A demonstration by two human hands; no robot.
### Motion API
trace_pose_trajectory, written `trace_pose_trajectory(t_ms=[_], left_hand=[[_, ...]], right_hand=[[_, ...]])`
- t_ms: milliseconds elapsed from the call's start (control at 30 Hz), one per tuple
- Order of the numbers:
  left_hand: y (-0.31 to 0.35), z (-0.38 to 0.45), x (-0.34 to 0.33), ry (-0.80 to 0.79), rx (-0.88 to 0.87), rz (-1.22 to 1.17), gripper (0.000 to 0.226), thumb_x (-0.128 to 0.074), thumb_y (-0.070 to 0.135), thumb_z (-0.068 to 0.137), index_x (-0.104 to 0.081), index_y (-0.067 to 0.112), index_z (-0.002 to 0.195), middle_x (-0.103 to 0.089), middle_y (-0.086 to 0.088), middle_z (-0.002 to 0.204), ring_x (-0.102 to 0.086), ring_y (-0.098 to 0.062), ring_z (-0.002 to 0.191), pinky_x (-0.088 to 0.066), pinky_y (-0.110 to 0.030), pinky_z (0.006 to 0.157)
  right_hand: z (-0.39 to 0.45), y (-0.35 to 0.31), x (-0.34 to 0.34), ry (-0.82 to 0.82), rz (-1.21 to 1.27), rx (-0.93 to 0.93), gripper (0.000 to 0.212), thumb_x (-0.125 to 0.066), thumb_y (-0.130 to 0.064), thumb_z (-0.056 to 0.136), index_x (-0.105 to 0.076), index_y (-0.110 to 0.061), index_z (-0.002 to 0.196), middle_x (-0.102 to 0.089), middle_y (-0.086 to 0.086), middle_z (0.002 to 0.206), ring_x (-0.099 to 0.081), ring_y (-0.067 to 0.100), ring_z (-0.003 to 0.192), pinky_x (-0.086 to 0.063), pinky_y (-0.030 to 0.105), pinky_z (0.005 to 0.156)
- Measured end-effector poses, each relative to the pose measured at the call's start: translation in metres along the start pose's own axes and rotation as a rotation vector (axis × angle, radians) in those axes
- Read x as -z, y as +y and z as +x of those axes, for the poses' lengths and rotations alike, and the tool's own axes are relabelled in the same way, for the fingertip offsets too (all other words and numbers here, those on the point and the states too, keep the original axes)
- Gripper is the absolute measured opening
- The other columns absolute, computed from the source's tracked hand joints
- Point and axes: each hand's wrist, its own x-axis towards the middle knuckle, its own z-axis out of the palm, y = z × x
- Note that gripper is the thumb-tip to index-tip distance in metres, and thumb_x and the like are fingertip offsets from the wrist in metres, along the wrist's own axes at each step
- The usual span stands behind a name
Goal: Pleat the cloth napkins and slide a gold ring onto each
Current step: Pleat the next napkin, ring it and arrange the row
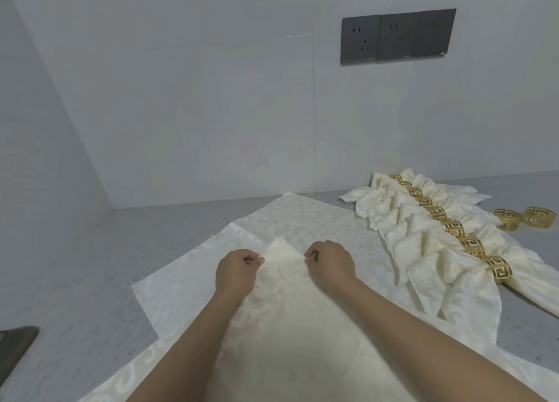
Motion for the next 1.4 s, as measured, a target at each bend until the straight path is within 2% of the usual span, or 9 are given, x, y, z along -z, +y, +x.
trace_pose_trajectory(t_ms=[100, 167, 533, 633, 800, 967, 1100, 1300, 1400], left_hand=[[-0.002, 0.003, 0.004, -0.031, -0.007, -0.038, 0.025, -0.064, 0.021, 0.09, -0.063, 0.015, 0.066, -0.057, 0.008, 0.062, -0.054, -0.013, 0.067, -0.037, -0.02, 0.062], [-0.001, 0.005, 0.006, -0.059, 0.008, -0.061, 0.014, -0.067, 0.021, 0.088, -0.07, 0.009, 0.082, -0.063, 0.004, 0.08, -0.056, -0.012, 0.079, -0.038, -0.02, 0.071], [-0.008, -0.001, 0.005, -0.079, -0.053, -0.232, 0.006, -0.074, 0.021, 0.081, -0.068, 0.021, 0.082, -0.053, 0.012, 0.065, -0.05, -0.007, 0.06, -0.038, -0.014, 0.059], [-0.009, -0.004, 0.019, -0.218, -0.107, -0.262, 0.004, -0.072, 0.018, 0.082, -0.071, 0.022, 0.08, -0.057, 0.01, 0.062, -0.051, -0.003, 0.054, -0.04, -0.013, 0.054], [-0.01, -0.005, 0.038, -0.391, -0.203, -0.104, 0.017, -0.068, 0.011, 0.084, -0.073, 0.027, 0.082, -0.065, 0.017, 0.092, -0.059, 0.008, 0.08, -0.041, -0.005, 0.066], [-0.012, -0.004, 0.037, -0.42, -0.309, 0.063, 0.028, -0.058, 0.009, 0.083, -0.072, 0.034, 0.083, -0.057, 0.015, 0.105, -0.055, 0.007, 0.097, -0.04, -0.007, 0.077], [-0.01, -0.007, 0.026, -0.336, -0.32, 0.126, 0.012, -0.074, 0.042, 0.076, -0.066, 0.033, 0.076, -0.056, 0.017, 0.097, -0.052, 0.005, 0.095, -0.039, -0.014, 0.076], [-0.004, -0.004, 0.017, -0.358, -0.229, 0.152, 0.042, -0.084, 0.041, 0.06, -0.055, 0.038, 0.09, -0.053, 0.013, 0.093, -0.047, -0.012, 0.095, -0.039, -0.025, 0.075], [0.005, -0.007, 0.018, -0.362, -0.205, 0.134, 0.033, -0.084, 0.034, 0.061, -0.062, 0.035, 0.086, -0.055, 0.009, 0.081, -0.049, -0.017, 0.09, -0.038, -0.026, 0.072]], right_hand=[[0.002, -0.002, -0.002, 0.015, 0.042, -0.037, 0.012, -0.055, -0.019, 0.09, -0.066, -0.024, 0.09, -0.054, -0.014, 0.075, -0.056, 0.013, 0.085, -0.042, 0.024, 0.075], [0.003, -0.002, -0.003, 0.013, 0.033, -0.036, 0.021, -0.05, -0.011, 0.086, -0.065, -0.026, 0.085, -0.051, -0.016, 0.068, -0.055, 0.011, 0.078, -0.041, 0.024, 0.073], [0.004, 0.014, -0.015, 0.106, 0.134, 0.088, 0.022, -0.05, -0.019, 0.091, -0.069, -0.027, 0.098, -0.062, -0.009, 0.086, -0.055, 0.014, 0.09, -0.042, 0.028, 0.084], [0.007, 0.014, -0.015, 0.014, 0.371, 0.208, 0.03, -0.051, -0.017, 0.092, -0.067, -0.032, 0.113, -0.06, -0.014, 0.101, -0.048, 0.012, 0.106, -0.04, 0.027, 0.097], [0.002, 0.012, 0.005, -0.296, 0.683, 0.195, 0.035, -0.046, -0.001, 0.086, -0.078, -0.016, 0.081, -0.069, -0.009, 0.098, -0.048, -0.004, 0.106, -0.036, 0.014, 0.091], [-0.003, 0.013, -0.005, -0.183, 0.309, 0.256, 0.024, -0.061, -0.03, 0.084, -0.071, -0.029, 0.062, -0.066, -0.018, 0.086, -0.039, -0.003, 0.101, -0.031, 0.024, 0.096], [-0.006, 0.005, -0.004, -0.095, 0.071, 0.349, 0.023, -0.072, -0.054, 0.071, -0.061, -0.034, 0.068, -0.059, -0.017, 0.088, -0.042, 0.003, 0.094, -0.027, 0.024, 0.092], [-0.008, -0.007, -0.003, -0.13, 0.018, 0.315, 0.034, -0.071, -0.044, 0.077, -0.057, -0.028, 0.104, -0.05, -0.013, 0.088, -0.039, 0.01, 0.095, -0.027, 0.026, 0.089], [-0.006, -0.013, -0.004, -0.121, -0.107, 0.373, 0.02, -0.066, -0.04, 0.082, -0.065, -0.028, 0.098, -0.046, -0.011, 0.082, -0.038, 0.012, 0.089, -0.025, 0.026, 0.08]])
